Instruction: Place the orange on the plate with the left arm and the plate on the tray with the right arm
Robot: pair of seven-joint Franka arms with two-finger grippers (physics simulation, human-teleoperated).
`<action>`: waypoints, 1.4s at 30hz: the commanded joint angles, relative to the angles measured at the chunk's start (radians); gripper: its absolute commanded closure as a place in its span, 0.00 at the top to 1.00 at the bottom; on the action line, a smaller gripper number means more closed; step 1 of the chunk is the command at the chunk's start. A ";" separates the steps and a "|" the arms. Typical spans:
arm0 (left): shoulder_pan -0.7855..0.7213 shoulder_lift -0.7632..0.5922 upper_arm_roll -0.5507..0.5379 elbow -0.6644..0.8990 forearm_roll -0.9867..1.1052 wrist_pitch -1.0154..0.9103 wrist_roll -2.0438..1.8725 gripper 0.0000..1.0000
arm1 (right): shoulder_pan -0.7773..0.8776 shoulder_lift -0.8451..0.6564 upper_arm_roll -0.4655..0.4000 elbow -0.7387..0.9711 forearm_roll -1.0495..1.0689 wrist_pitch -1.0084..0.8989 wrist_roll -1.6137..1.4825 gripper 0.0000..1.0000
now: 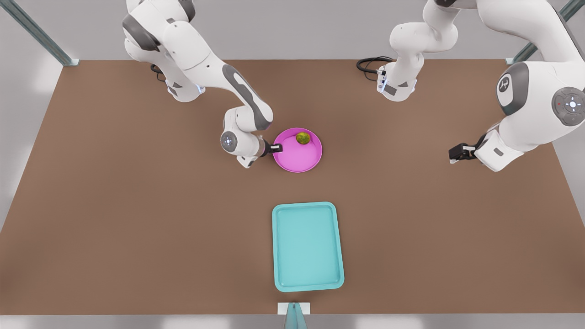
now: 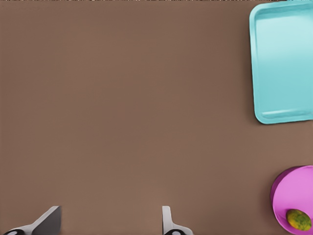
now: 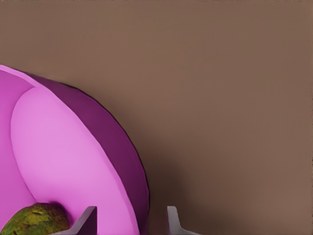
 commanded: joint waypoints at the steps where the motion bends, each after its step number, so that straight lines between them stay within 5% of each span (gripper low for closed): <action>1: 0.000 -0.001 0.001 0.000 -0.002 0.017 0.045 1.00 | -0.003 0.011 0.000 0.005 0.001 -0.003 -0.021 0.62; 7: 0.002 0.002 0.001 0.000 0.000 0.020 0.045 1.00 | -0.009 0.020 0.000 0.019 0.001 -0.018 -0.035 0.53; 11: 0.002 0.005 0.001 0.000 0.000 0.034 0.045 1.00 | -0.010 0.019 0.000 0.019 0.001 -0.021 -0.029 0.22; 24: 0.002 0.008 0.015 0.000 -0.002 0.047 0.045 1.00 | -0.098 -0.027 -0.004 0.188 0.003 -0.101 -0.037 0.21; 36: 0.002 0.008 0.015 0.000 -0.002 0.045 0.045 1.00 | -0.224 0.473 -0.012 0.941 -0.005 -0.279 -0.029 0.21; 41: 0.000 0.008 0.015 0.000 -0.002 0.048 0.044 1.00 | -0.247 0.574 -0.034 1.088 -0.007 -0.362 -0.034 0.21; 42: 0.000 0.008 0.015 0.000 -0.002 0.051 0.042 1.00 | -0.247 0.579 -0.034 1.088 -0.007 -0.357 -0.037 1.00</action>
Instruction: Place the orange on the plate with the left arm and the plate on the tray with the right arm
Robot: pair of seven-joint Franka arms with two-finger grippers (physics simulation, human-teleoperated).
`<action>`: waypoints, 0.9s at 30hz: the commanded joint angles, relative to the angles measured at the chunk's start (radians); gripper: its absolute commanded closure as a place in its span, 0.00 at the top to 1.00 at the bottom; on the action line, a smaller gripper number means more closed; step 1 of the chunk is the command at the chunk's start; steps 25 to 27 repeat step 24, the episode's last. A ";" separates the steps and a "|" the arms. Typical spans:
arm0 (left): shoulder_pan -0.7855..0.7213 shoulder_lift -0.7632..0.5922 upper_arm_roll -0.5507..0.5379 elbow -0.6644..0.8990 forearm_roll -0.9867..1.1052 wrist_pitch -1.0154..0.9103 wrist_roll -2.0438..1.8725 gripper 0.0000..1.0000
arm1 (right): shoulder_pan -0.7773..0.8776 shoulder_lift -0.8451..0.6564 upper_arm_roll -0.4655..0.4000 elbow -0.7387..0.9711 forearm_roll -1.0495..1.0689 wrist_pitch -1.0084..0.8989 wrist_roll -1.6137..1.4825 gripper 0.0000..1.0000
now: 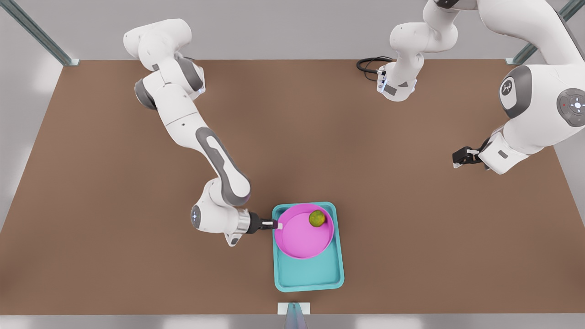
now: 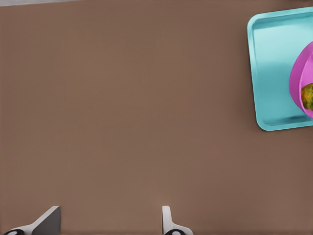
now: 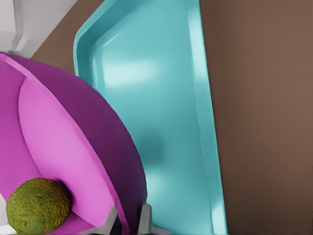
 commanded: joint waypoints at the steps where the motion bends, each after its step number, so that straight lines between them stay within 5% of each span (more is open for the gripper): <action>1: 0.000 -0.001 0.000 0.000 0.002 0.005 0.001 1.00 | -0.001 0.004 0.000 0.008 -0.004 -0.070 0.011 1.00; 7: 0.000 -0.001 0.000 0.000 0.002 -0.001 -0.003 1.00 | -0.009 -0.014 -0.028 0.010 -0.020 -0.137 -0.006 1.00; 9: 0.000 -0.001 0.000 0.000 0.002 -0.001 -0.008 1.00 | -0.005 -0.140 -0.287 0.085 -0.191 -0.672 -0.138 1.00; 11: 0.002 0.000 0.000 0.000 0.002 -0.001 -0.006 1.00 | -0.025 -0.193 -0.373 0.107 -0.487 -0.832 -0.305 1.00; 14: 0.002 0.000 0.000 0.000 0.002 -0.001 -0.006 1.00 | 0.085 -0.446 -0.371 0.102 -0.903 -1.055 -0.247 1.00; 16: 0.002 0.000 0.000 0.000 0.002 -0.002 -0.006 1.00 | 0.044 -0.667 -0.362 0.062 -0.908 -1.079 -0.242 1.00; 18: 0.002 0.002 0.000 0.000 0.001 -0.004 -0.006 1.00 | -0.050 -0.891 -0.290 -0.168 -0.952 -1.070 -0.233 1.00; 22: 0.002 0.002 0.000 0.000 0.002 -0.005 -0.006 1.00 | -0.117 -1.026 -0.242 -0.371 -0.954 -0.967 -0.190 1.00; 27: 0.002 0.002 0.000 0.000 0.002 -0.007 -0.008 1.00 | -0.116 -1.026 -0.242 -0.369 -0.954 -0.967 -0.190 1.00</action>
